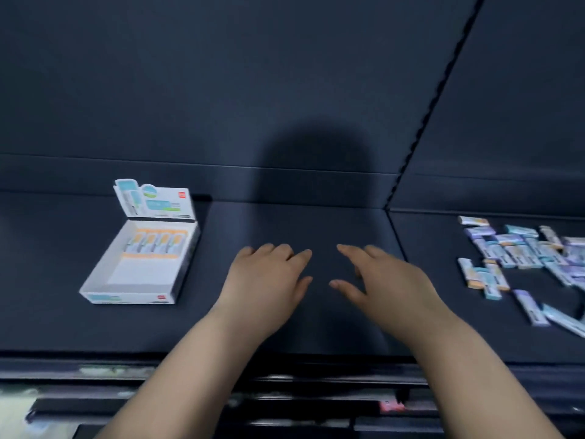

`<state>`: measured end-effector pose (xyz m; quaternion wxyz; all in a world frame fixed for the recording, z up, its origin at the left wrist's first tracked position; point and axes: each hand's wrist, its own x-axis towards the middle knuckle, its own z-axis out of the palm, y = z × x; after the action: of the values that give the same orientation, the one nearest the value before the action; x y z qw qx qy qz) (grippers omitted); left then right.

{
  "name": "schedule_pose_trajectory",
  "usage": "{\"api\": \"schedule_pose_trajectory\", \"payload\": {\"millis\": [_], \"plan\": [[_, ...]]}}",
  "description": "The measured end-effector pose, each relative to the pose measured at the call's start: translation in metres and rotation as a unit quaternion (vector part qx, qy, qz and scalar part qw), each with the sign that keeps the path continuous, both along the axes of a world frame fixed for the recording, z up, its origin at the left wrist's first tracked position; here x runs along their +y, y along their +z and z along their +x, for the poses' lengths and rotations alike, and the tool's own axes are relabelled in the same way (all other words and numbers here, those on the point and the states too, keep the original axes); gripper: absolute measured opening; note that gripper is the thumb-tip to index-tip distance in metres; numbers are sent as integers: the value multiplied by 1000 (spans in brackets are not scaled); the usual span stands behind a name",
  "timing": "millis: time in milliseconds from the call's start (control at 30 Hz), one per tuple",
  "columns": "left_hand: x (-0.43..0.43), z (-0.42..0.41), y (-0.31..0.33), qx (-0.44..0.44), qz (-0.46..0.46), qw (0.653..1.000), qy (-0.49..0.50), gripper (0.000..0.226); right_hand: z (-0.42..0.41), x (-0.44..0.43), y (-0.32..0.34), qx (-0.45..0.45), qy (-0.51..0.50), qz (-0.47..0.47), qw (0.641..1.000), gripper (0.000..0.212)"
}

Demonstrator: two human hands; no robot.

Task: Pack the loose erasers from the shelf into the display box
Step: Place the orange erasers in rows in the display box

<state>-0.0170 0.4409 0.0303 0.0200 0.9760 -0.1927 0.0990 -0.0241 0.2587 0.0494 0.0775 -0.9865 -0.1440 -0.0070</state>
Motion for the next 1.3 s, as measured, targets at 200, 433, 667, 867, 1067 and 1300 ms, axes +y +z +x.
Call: {"api": "schedule_pose_trajectory", "payload": {"millis": [200, 433, 667, 867, 1067, 1300], "plan": [[-63, -11, -5, -6, -1, 1000, 14, 51, -5, -61, -11, 6, -29, -3, 1000, 62], [-100, -2, -1, 3, -1, 1000, -5, 52, -11, -93, -17, 16, -85, 11, 996, 60], [-134, 15, -12, 50, 9, 996, -68, 54, -15, -127, -24, 9, -160, 37, 986, 57], [-174, 16, -22, 73, 15, 994, -82, 53, -15, -170, -35, 6, -179, 53, 982, 54], [-249, 22, -23, 62, 7, 996, -58, 52, 4, -246, -33, 8, -156, 56, 986, 52], [-350, 24, -28, 67, 10, 998, 11, 52, 19, -351, -32, 22, -98, 35, 994, 51]]}}
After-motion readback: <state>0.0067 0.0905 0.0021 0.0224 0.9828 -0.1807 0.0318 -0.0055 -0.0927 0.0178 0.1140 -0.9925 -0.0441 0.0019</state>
